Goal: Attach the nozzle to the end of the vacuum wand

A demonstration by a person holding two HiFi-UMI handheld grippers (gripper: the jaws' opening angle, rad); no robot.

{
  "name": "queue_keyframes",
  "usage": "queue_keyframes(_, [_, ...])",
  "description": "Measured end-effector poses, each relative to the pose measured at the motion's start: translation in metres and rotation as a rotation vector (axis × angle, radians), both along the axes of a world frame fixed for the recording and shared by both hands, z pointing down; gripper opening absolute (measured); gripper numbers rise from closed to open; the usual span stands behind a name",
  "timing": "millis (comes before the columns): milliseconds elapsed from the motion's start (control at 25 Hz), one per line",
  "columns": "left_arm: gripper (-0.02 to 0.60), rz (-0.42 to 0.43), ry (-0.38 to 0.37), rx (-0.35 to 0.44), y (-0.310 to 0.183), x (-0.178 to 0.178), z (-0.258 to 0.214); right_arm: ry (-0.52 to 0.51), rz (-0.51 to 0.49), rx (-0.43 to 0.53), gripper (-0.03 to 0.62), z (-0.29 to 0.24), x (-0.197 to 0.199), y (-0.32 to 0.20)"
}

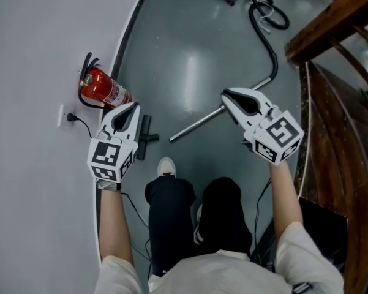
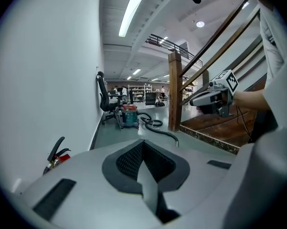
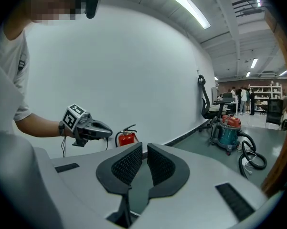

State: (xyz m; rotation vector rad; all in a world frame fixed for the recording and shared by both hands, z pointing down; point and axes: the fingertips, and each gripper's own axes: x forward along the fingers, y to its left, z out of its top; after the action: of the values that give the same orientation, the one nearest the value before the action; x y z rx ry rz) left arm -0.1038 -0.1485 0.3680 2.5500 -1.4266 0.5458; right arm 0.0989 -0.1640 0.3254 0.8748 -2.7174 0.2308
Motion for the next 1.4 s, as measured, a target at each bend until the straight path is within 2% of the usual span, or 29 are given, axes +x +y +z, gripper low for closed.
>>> queue_keyframes(160, [0.000, 0.003, -0.011, 0.001, -0.008, -0.004, 0.051, 0.006, -0.024, 0.010, 0.034, 0.052, -0.009, 0.000])
queue_keyframes(280, [0.000, -0.004, -0.006, -0.002, -0.006, -0.003, 0.083, 0.014, -0.048, 0.011, 0.059, 0.086, -0.012, 0.006])
queue_keyframes(400, [0.000, -0.018, -0.014, 0.002, -0.003, -0.003, 0.107, 0.014, -0.063, 0.031, 0.086, 0.108, -0.011, 0.012])
queue_keyframes(560, [0.000, -0.031, -0.017, 0.010, 0.003, -0.005, 0.132, 0.019, -0.073, 0.053, 0.091, 0.131, -0.012, 0.014])
queue_keyframes(800, [0.000, 0.004, 0.007, -0.036, 0.010, 0.000, 0.169, 0.054, -0.112, 0.003, 0.105, 0.172, -0.015, 0.017])
queue_keyframes(880, [0.009, 0.029, -0.002, -0.055, 0.010, 0.001, 0.181, 0.078, -0.151, -0.008, 0.119, 0.189, -0.020, 0.017])
queue_keyframes(960, [0.058, 0.051, -0.005, -0.069, 0.007, 0.001, 0.195, 0.132, -0.204, -0.019, 0.129, 0.211, -0.026, 0.019])
queue_keyframes(1080, [0.061, 0.068, -0.007, -0.090, 0.003, -0.003, 0.220, 0.222, -0.278, -0.041, 0.139, 0.249, -0.037, 0.023])
queue_keyframes(1240, [0.061, 0.098, -0.016, -0.133, 0.002, -0.007, 0.256, 0.247, -0.377, -0.101, 0.141, 0.294, -0.058, 0.032])
queue_keyframes(1400, [0.066, 0.132, -0.027, -0.149, 0.001, -0.007, 0.292, 0.296, -0.474, -0.115, 0.141, 0.333, -0.080, 0.037])
